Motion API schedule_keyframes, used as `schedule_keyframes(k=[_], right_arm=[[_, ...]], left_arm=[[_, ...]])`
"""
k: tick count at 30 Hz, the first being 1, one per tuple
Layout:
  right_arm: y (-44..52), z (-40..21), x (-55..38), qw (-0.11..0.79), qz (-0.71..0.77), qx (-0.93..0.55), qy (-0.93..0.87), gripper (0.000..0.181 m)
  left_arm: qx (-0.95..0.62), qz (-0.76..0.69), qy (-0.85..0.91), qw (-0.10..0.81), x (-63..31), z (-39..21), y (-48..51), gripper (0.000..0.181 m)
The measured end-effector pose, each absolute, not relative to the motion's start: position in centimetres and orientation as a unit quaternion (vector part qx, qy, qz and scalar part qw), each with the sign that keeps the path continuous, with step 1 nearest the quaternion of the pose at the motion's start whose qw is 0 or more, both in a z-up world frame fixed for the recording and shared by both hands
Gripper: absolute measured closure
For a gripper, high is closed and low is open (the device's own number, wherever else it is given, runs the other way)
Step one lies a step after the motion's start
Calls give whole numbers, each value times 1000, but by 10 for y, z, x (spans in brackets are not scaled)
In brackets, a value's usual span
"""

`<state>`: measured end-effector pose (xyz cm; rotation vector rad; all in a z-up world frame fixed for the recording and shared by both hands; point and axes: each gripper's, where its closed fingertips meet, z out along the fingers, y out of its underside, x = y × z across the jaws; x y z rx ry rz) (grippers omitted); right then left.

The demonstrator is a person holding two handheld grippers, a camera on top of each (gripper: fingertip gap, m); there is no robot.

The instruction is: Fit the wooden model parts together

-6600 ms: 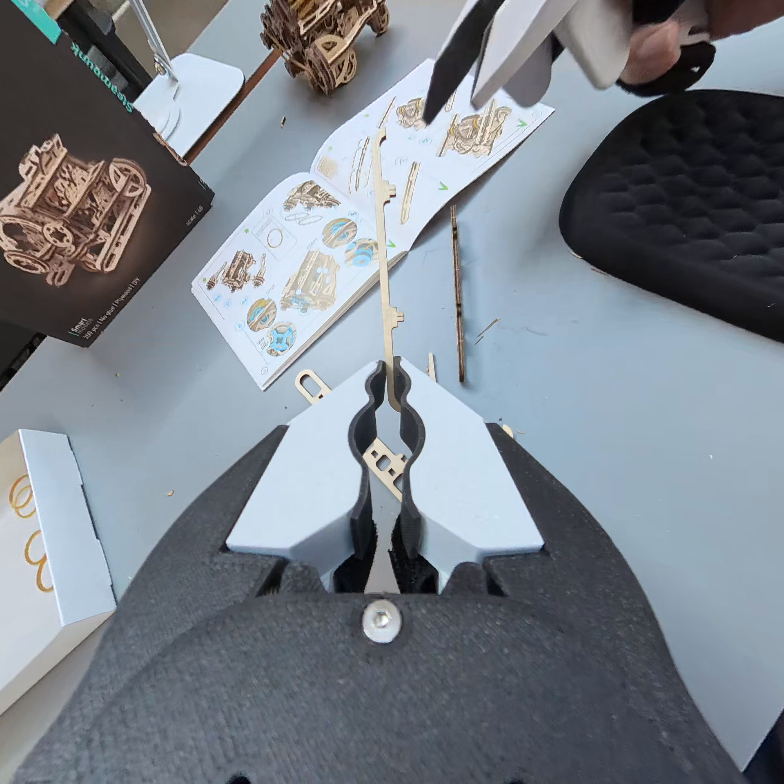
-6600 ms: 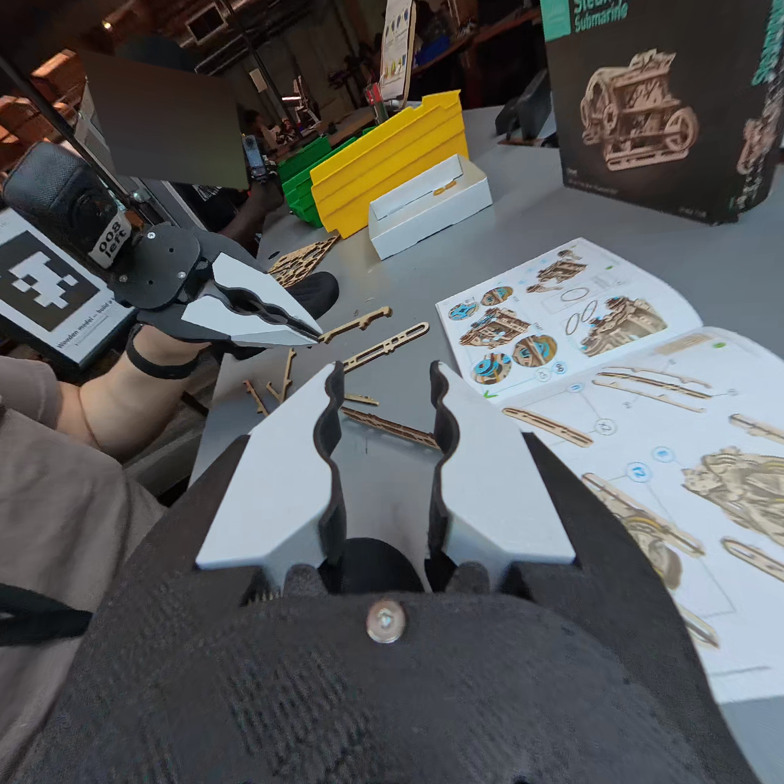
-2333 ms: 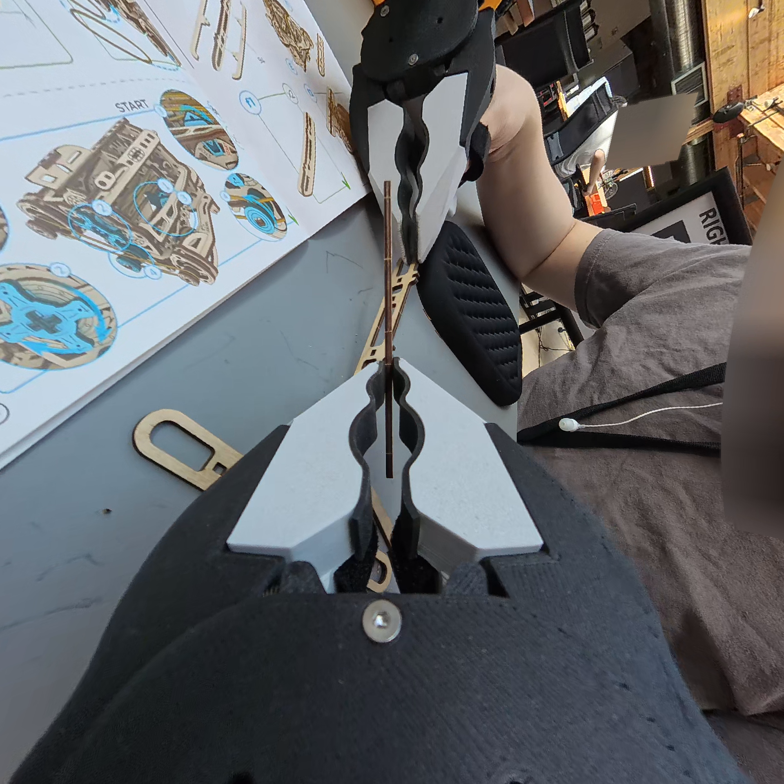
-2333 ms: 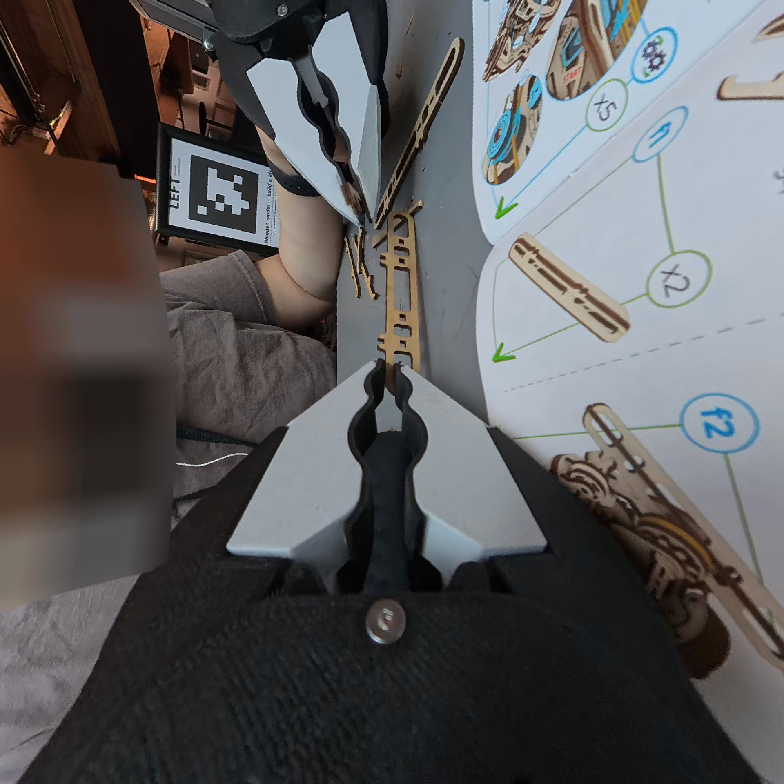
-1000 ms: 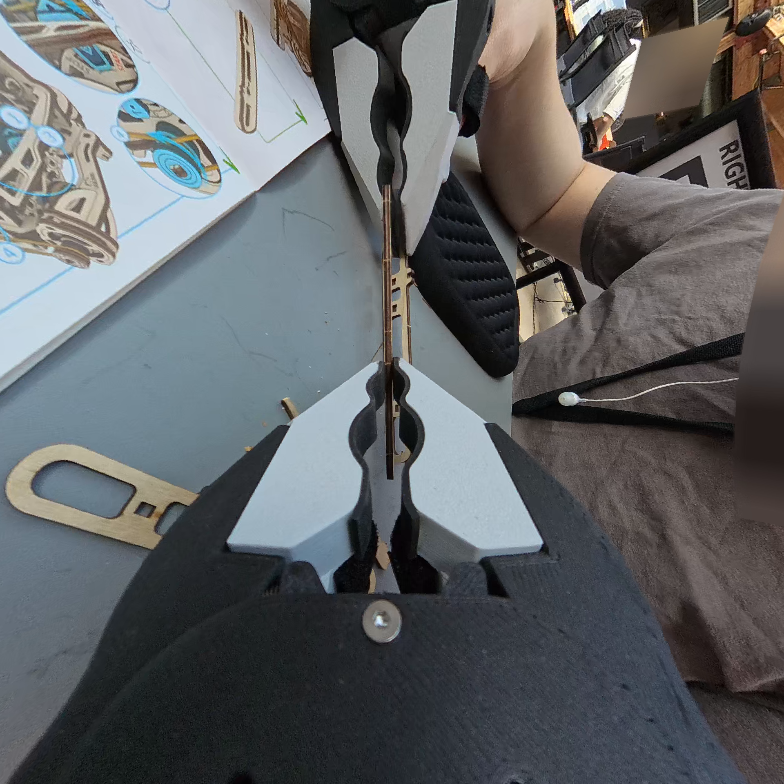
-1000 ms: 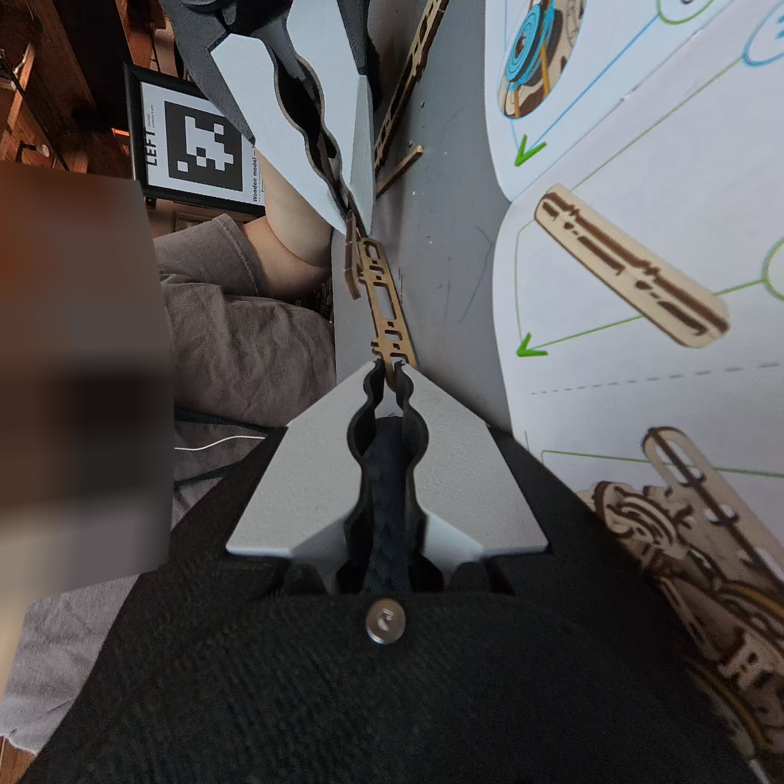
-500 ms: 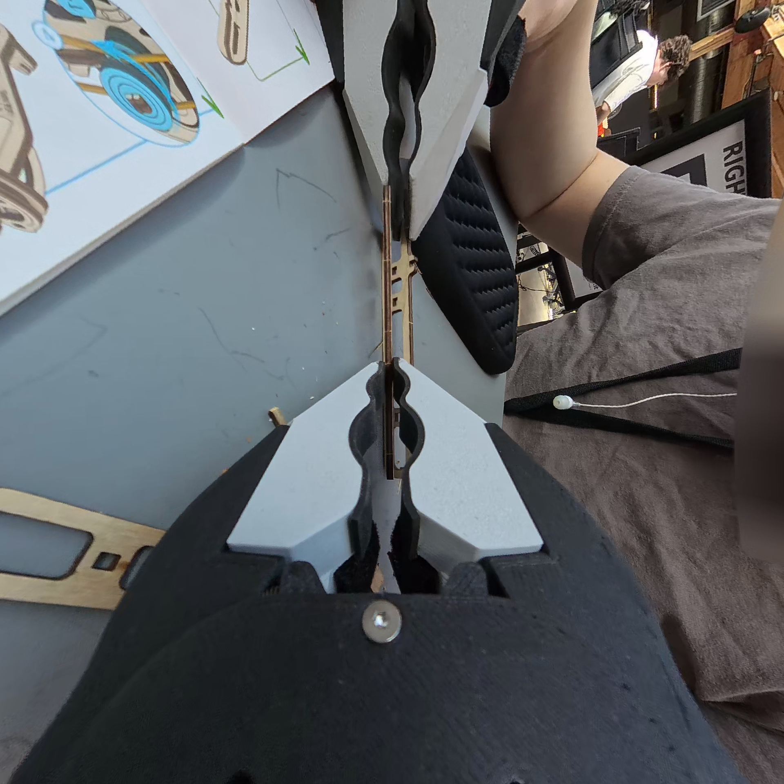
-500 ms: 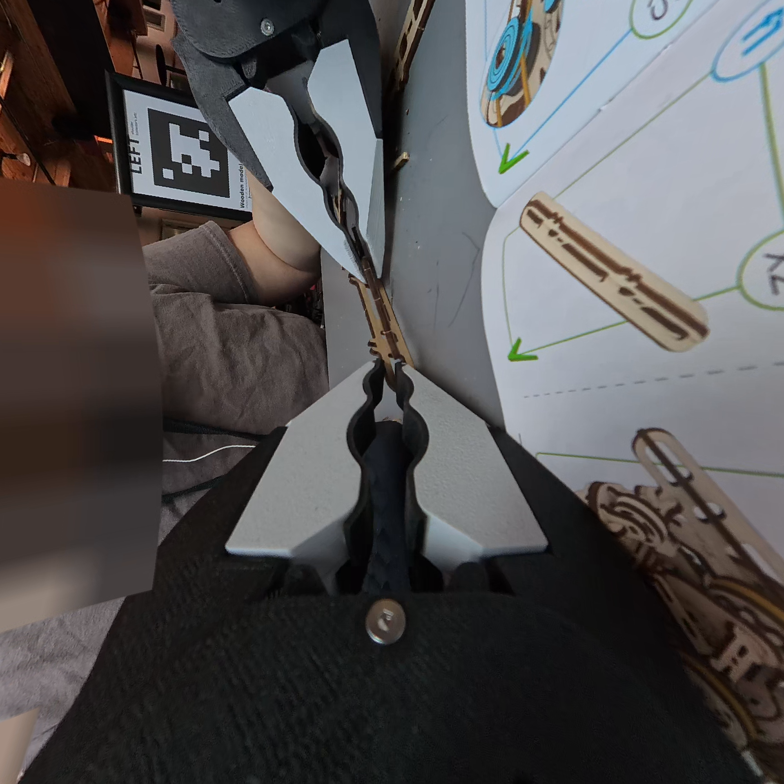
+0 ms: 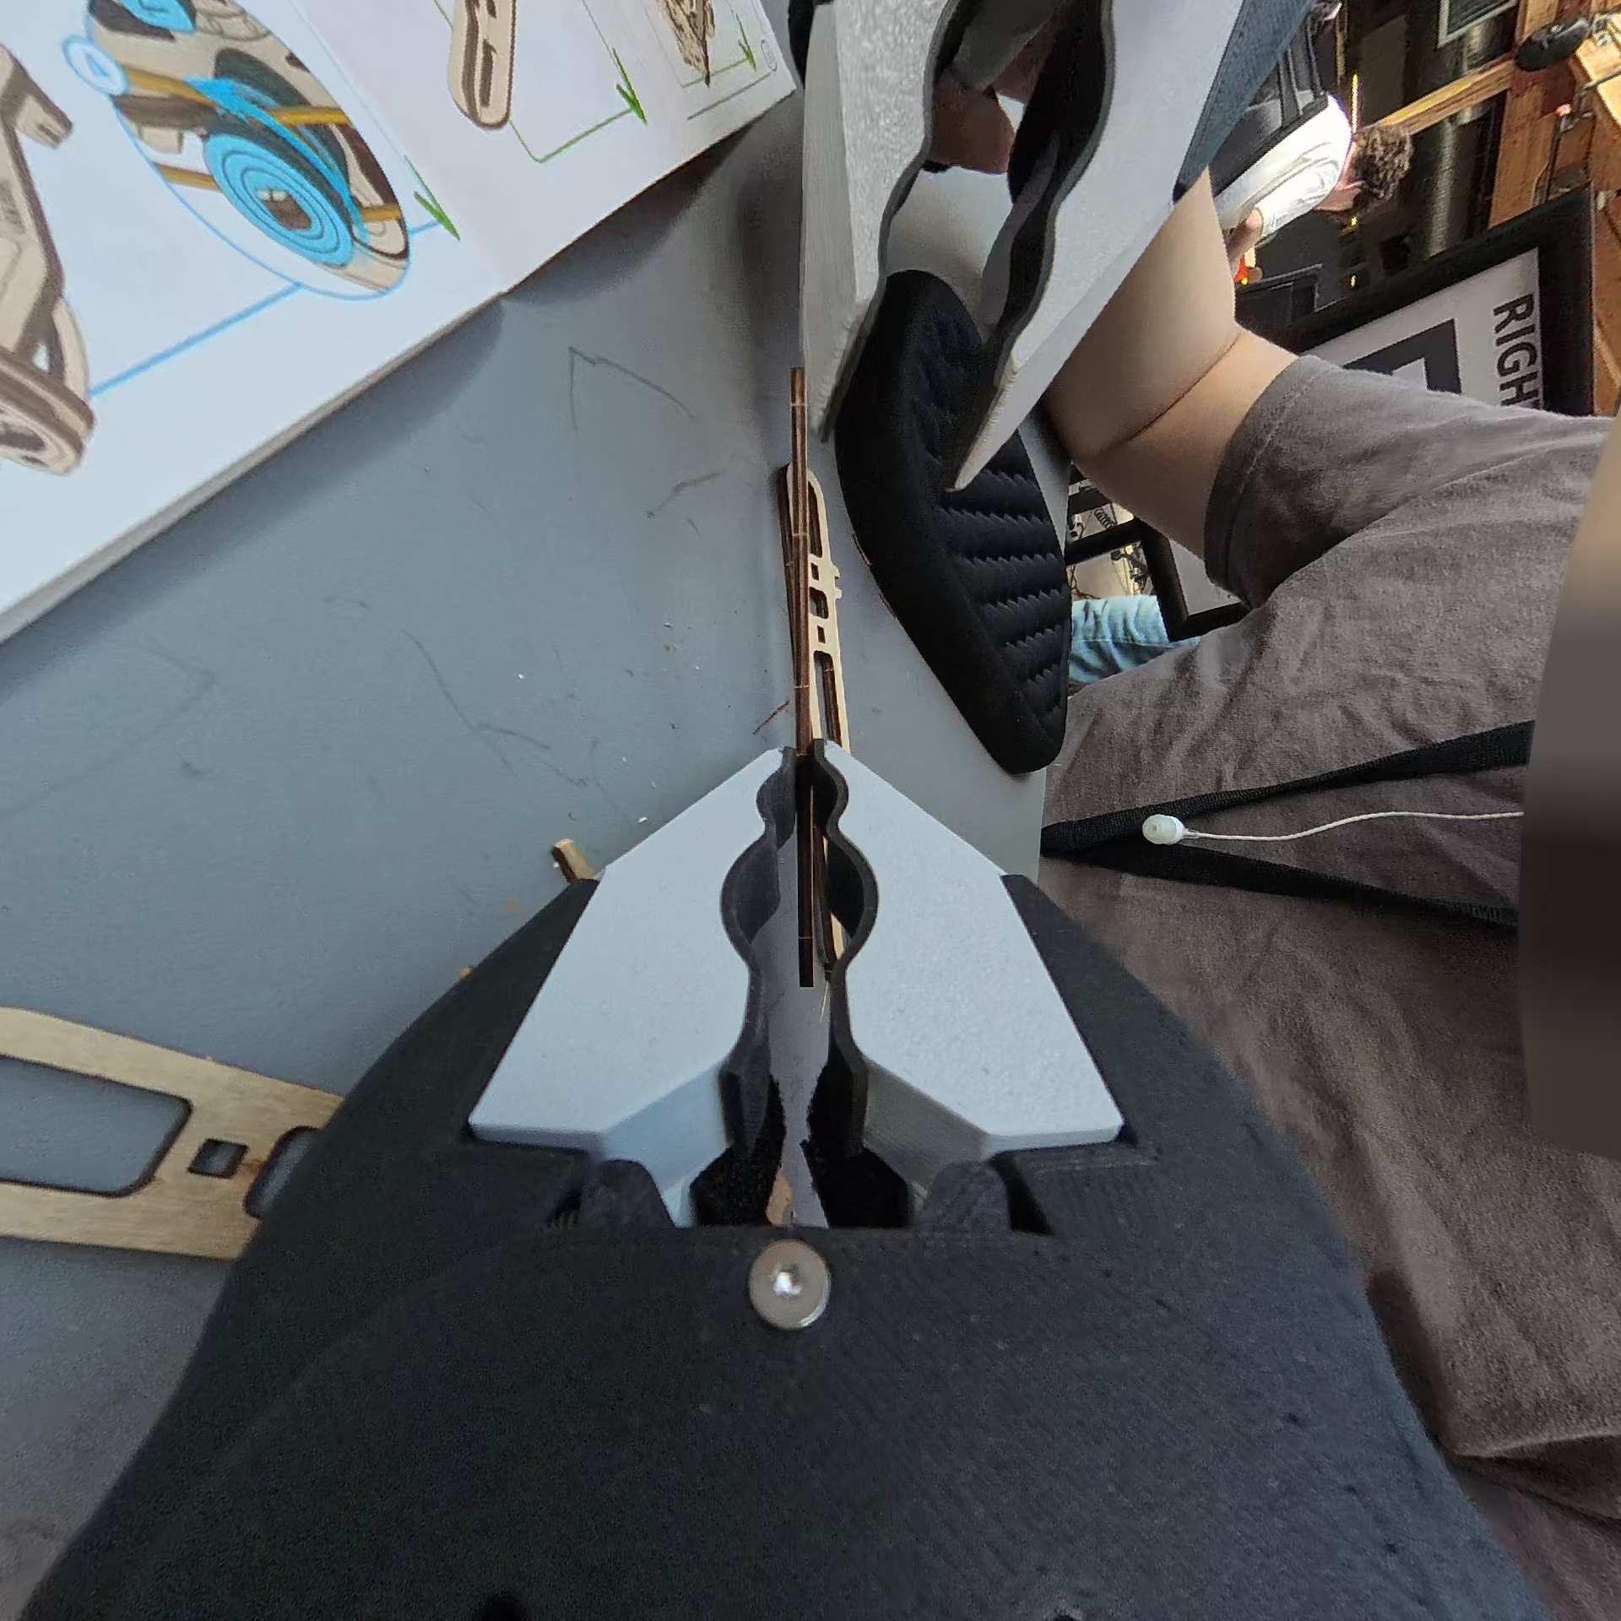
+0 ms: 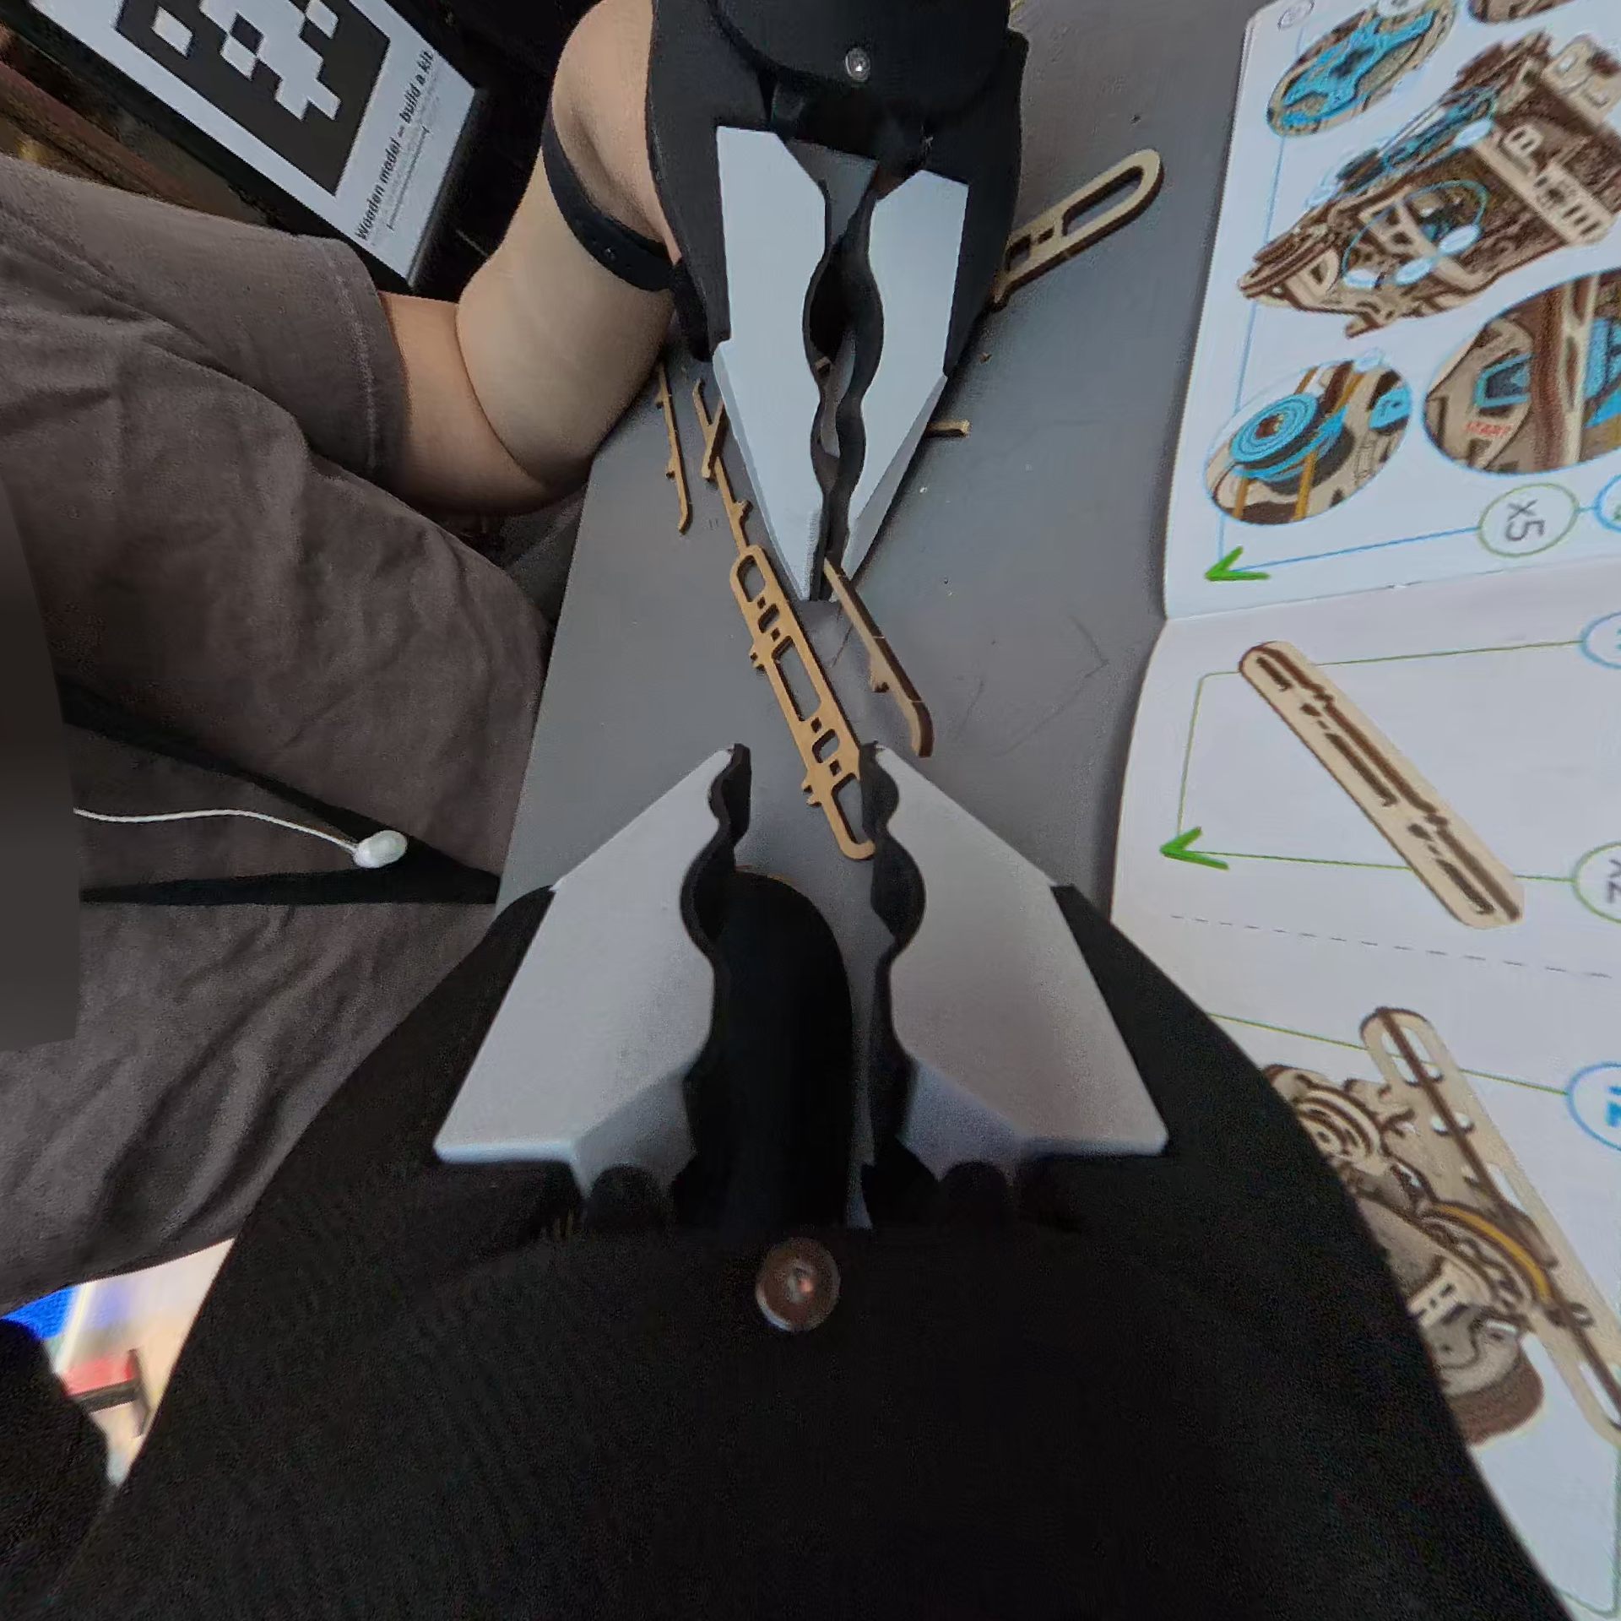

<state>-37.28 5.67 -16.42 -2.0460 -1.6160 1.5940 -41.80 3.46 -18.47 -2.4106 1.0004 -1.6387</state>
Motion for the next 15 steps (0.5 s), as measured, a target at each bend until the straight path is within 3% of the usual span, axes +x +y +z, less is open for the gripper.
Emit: schedule_keyframes(k=[5, 8, 15], right_arm=[[73, -151, -365, 262, 439, -616, -599, 160], [78, -132, -366, 336, 414, -583, -612, 160], [49, -144, -388, 231, 371, -530, -726, 161]], left_arm=[[-798, -477, 368, 32, -419, -190, 25, 181], [-796, -439, 412, 66, -417, -182, 21, 181], [-809, -298, 488, 136, -416, -176, 23, 181]])
